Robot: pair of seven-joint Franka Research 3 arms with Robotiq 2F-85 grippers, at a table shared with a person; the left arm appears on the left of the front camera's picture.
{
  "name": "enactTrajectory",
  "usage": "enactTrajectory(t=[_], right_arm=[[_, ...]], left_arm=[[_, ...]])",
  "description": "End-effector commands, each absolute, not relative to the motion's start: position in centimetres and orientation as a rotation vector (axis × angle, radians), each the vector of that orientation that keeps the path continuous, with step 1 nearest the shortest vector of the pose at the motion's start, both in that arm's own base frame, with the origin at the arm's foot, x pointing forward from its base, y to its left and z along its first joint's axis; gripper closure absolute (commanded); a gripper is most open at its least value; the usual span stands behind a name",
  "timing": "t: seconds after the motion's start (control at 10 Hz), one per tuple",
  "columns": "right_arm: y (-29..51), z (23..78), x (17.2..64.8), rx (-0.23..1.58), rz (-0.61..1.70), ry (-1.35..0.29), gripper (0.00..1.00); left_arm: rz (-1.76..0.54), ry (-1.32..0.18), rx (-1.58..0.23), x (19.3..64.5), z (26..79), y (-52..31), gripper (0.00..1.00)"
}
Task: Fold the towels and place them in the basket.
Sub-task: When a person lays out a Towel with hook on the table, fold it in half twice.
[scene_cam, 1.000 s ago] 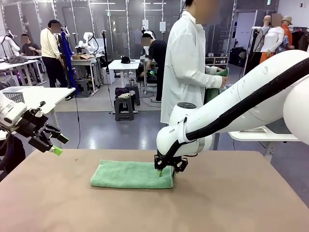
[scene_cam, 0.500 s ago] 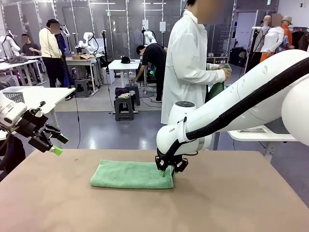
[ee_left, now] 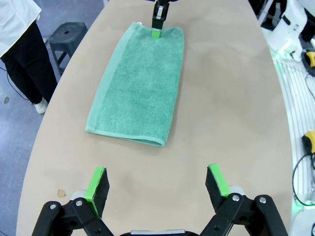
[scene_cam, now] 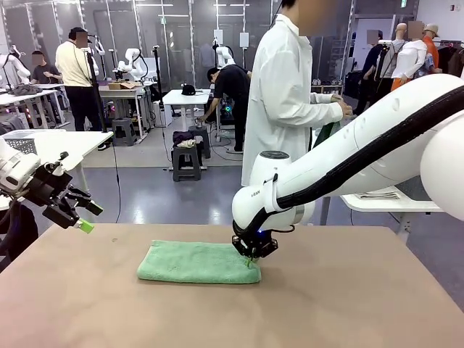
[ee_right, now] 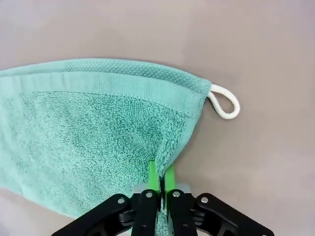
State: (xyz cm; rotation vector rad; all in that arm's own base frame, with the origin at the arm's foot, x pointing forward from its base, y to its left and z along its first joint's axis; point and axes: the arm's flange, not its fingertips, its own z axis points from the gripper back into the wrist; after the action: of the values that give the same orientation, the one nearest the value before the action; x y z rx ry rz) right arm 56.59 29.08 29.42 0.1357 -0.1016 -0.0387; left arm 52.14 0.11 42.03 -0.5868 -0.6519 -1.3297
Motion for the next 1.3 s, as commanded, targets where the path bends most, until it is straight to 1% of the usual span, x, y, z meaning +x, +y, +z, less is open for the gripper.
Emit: enactTrajectory(t=[0.0,0.1,0.3,0.4,0.6,0.8,1.0,1.2], right_arm=[[29.5,28.6,56.7,0.088,-0.063,-0.08,1.0],[28.4,29.0,56.8,0.119,-0.011,-0.11,1.0],[24.3,30.0,57.2,0.124,0.041,-0.105,1.0],[22.5,30.3,57.3,0.156,0.081,-0.096,1.0],[19.9,30.8,57.6,0.154,0.094,-0.1,1.0],[18.0,31.2,57.6,0.163,0.084,-0.089,1.0],[16.2,31.8,57.5,0.167,0.083,-0.112,1.0],[16.8,33.3,57.4,0.161,0.116,-0.155,1.0]], left_arm=[[-1.339,-0.646,-0.581,52.2,42.2,0.1,0.01],[-1.339,-0.646,-0.581,52.2,42.2,0.1,0.01],[-1.339,-0.646,-0.581,52.2,42.2,0.1,0.01],[-1.339,-0.646,-0.581,52.2,42.2,0.1,0.01],[-1.339,-0.646,-0.581,52.2,42.2,0.1,0.01],[-1.339,-0.646,-0.581,52.2,42.2,0.1,0.01],[-1.339,-0.646,-0.581,52.2,42.2,0.1,0.01],[-1.339,-0.646,-0.581,52.2,42.2,0.1,0.01]])
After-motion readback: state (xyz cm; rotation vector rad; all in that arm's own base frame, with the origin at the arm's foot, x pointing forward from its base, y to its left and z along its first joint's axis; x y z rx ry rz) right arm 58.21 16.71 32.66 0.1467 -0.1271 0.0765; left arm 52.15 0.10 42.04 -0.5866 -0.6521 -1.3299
